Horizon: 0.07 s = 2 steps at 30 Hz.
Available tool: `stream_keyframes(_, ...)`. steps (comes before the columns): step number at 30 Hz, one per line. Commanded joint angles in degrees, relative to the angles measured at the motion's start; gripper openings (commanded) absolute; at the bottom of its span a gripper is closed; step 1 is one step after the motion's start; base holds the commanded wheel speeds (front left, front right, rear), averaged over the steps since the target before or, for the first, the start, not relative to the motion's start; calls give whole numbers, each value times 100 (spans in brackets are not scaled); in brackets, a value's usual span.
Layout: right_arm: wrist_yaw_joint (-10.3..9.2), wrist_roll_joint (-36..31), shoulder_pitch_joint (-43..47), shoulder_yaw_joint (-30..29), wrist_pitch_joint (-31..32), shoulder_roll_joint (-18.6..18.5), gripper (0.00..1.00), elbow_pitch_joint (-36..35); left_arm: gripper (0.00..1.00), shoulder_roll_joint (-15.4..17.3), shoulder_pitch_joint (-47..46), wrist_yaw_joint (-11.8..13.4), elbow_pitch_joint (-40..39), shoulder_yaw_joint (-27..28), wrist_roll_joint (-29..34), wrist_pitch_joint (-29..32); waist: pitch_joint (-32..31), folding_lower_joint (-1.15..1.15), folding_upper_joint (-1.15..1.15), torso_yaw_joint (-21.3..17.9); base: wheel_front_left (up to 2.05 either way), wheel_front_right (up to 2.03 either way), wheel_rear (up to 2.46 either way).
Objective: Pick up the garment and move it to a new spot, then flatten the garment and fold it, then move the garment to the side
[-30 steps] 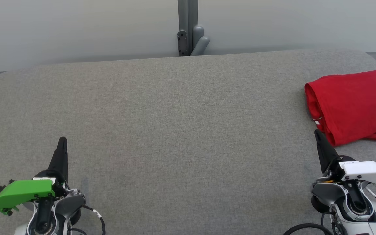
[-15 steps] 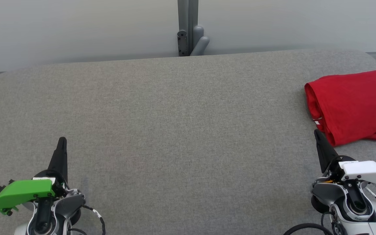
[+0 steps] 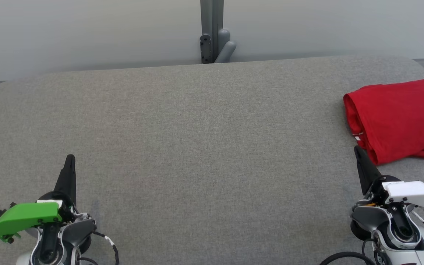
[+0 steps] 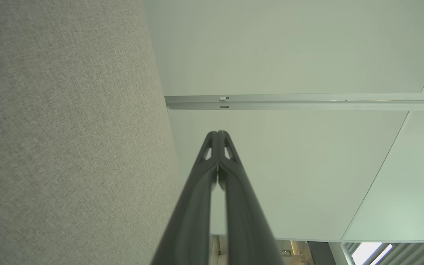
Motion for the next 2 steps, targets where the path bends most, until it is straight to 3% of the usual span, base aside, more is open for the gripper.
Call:
stream_keyframes(1,2,20,-22,6,-29,-31,0,-1,0,-9,-75,-1,2,9,25,25,0,0,0,0,0,0,0)
stream_keyframes(2,2,20,-22,6,-29,-31,0,-1,0,-9,-75,-1,2,9,25,25,0,0,0,0,0,0,0)
